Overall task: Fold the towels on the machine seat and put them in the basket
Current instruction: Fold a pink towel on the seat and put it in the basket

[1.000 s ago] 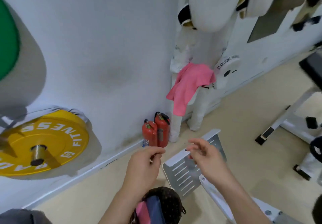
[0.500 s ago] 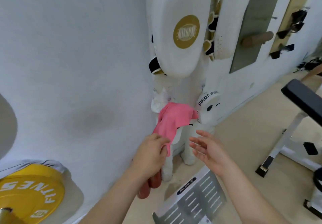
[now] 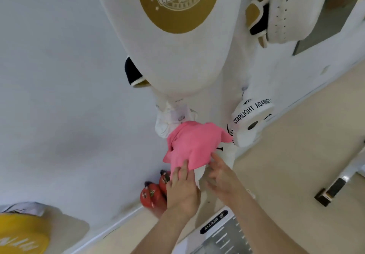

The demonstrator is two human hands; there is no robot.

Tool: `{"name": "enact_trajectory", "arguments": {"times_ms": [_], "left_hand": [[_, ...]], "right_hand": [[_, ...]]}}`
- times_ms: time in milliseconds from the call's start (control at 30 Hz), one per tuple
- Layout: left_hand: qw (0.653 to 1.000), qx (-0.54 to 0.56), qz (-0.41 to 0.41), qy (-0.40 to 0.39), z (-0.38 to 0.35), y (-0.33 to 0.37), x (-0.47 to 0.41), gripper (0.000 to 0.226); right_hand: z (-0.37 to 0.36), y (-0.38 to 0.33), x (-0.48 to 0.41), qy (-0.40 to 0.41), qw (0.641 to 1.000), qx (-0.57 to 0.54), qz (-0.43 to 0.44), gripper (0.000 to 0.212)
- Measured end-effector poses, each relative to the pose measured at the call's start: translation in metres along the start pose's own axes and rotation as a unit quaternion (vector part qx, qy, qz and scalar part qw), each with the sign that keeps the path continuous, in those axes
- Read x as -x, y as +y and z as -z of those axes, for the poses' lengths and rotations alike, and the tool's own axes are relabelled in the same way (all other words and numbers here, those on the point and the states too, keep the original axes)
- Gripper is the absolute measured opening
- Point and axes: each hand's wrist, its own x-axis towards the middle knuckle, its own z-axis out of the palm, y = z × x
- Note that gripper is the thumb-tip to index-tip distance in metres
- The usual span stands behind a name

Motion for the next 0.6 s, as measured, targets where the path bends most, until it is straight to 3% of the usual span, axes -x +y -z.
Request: {"name": "enact_trajectory", "arguments": {"times_ms": [133,233,300,467,600], "left_hand": [[0.979,0.138,-0.059,0.136,0.018,0.001,0.002,0.045],[0.931,0.301,-0.024,0.208,0.059,0.015,0.005,0.028],[0.892,0.389,0.0,0.23,0.089,0.022,0.003,0.035],[0.844,0.452,-0.066,0.281,0.152,0.027,0.006,0.04],[0.833,0.466,-0.1,0.281,0.191,0.022,0.029,0.057]], "right_hand": [[-0.008,-0.009,-0.014,0.131,0.975,0.136,0.116,0.039],[-0.017,-0.017,-0.015,0.158,0.911,0.304,0.228,0.087],[-0.028,-0.025,-0.013,0.139,0.882,0.371,0.253,0.088],[-0.042,-0.053,-0.009,0.205,0.847,0.319,0.374,0.049],[-0.026,-0.091,0.017,0.214,0.887,0.201,0.356,0.034]]}}
